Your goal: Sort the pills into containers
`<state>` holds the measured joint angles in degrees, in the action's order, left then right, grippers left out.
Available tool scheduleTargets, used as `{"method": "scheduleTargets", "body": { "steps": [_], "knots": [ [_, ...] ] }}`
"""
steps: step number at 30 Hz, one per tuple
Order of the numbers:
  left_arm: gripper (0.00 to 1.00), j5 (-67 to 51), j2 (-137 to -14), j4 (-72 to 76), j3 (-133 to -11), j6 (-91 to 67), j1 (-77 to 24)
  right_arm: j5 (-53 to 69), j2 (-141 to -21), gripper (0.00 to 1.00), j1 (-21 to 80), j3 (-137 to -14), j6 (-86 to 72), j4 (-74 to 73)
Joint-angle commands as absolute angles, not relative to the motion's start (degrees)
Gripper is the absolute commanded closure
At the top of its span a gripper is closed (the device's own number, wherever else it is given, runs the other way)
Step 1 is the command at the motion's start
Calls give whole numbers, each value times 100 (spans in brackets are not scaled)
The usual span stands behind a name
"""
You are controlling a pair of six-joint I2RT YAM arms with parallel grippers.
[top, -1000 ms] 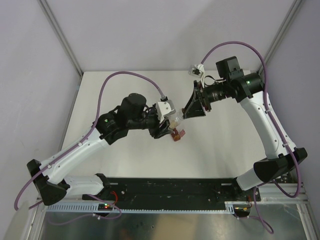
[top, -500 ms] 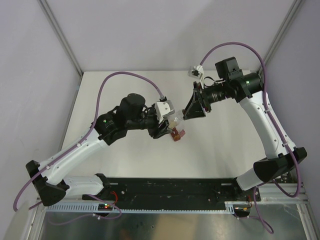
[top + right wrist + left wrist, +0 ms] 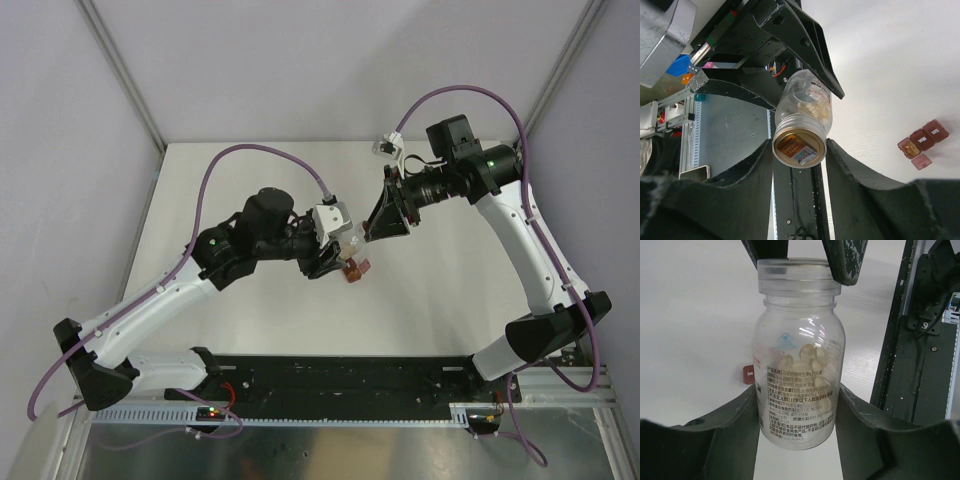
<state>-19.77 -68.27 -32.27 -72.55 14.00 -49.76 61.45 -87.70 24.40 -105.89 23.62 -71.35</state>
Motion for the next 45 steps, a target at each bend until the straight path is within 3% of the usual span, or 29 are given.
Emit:
{"method": "scheduleTargets", "body": {
  "steps": [1,25,32,36,45],
  "knots": [
    [100,-2159,-6780,-2968,-7541,1467,-5051,6264,-8798,100,2462,-10796,2399,-7129],
    [100,-584,-6987,-2876,-7733,1310,-5346,6583,-9123,98,2447,-10206,1660,-6637],
    [100,285,-7071,-2718,-7734,1242,-5531,6617,-9226,86,2374,-9948,1110,-6230],
    [100,639,-7132,-2606,-7741,1125,-5565,6625,-9262,75,2309,-9800,822,-6002],
    [100,699,-7152,-2565,-7670,1187,-5589,6736,-9231,55,2118,-9795,680,-5953]
  ]
}}
